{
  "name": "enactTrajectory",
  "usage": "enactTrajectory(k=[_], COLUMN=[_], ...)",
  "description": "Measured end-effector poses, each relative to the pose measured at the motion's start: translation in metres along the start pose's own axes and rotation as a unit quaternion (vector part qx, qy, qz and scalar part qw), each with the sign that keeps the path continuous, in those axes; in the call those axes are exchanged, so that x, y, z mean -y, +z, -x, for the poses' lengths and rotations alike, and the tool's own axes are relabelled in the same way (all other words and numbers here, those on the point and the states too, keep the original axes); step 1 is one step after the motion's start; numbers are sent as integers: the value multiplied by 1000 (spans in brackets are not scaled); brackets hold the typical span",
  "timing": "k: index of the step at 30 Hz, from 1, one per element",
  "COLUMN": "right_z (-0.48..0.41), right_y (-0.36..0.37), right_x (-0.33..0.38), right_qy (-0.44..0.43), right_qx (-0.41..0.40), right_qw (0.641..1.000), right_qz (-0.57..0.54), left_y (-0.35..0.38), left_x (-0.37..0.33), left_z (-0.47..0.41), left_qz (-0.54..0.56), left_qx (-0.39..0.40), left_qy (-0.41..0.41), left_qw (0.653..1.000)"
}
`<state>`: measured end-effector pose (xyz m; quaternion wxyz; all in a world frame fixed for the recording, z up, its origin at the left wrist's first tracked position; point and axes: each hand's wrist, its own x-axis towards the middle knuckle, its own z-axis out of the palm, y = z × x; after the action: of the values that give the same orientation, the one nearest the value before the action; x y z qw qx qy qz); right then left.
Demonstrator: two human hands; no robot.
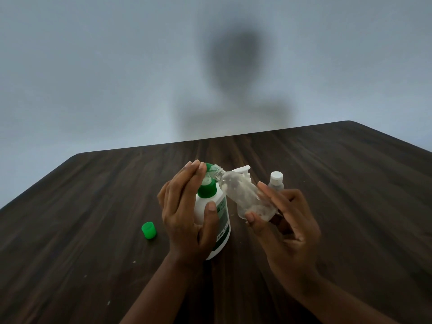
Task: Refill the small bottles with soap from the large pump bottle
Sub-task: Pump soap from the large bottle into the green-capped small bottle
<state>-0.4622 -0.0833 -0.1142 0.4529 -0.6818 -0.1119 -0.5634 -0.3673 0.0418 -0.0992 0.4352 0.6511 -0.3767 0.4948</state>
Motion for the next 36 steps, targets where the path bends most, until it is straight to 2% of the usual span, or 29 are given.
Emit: enactTrajectory(k=[7,18,25,31,36], right_z=[-2,1,0,0,1], right_y=[0,0,1,1,-1], right_x=[2,0,-3,-2,-1], right_qy=[-6,6,-3,-3,6], right_qx=[9,4,9,7,8], right_qw=[1000,1000,1000,1000,1000], right_qz=[-17,-15,-6,-8,-2], left_y=[0,2,-8,-6,-7], left_x=[-1,-2,2,-4,-3], left_z=[-1,-2,-10,-11,-12], left_qz=[-14,-5,-68,-52,-70], left_qx=[15,-12,10,2,-10], left_qy=[9,-1,54,28,36], left_qw=[1000,1000,996,998,997])
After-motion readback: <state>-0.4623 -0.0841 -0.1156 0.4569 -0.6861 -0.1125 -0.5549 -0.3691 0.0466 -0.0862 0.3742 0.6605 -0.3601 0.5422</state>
